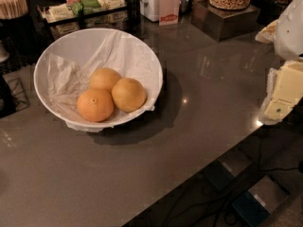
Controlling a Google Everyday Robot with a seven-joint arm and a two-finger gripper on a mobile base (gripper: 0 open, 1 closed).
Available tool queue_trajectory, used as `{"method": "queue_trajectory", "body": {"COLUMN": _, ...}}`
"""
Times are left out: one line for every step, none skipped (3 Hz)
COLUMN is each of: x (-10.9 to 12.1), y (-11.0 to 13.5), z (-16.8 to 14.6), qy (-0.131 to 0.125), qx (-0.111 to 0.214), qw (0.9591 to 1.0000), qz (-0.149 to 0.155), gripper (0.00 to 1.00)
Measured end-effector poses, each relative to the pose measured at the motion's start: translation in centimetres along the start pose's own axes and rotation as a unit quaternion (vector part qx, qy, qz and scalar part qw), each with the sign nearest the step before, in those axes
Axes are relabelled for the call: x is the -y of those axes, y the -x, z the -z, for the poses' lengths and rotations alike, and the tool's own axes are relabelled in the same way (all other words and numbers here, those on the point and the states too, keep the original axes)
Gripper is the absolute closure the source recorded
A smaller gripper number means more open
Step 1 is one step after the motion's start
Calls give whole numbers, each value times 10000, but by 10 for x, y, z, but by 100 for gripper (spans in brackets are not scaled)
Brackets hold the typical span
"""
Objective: Pick orange from white bowl
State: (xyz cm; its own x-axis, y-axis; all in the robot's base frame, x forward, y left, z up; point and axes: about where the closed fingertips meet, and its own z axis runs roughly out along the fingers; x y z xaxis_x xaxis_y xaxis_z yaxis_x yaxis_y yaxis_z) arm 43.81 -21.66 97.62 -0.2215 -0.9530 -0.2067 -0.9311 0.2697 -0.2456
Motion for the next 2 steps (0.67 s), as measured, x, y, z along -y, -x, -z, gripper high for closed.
{"method": "queue_trajectory", "body": {"x": 2, "y": 3, "z": -1, "qy": -16, "qx": 40, "qw": 10000, "qz": 7, "gripper": 0}}
{"method": "queue_trajectory", "body": {"x": 19, "y": 33, "z": -11, "qy": -146, "qx": 400, "qw": 9991, "qz": 78, "gripper": 0}}
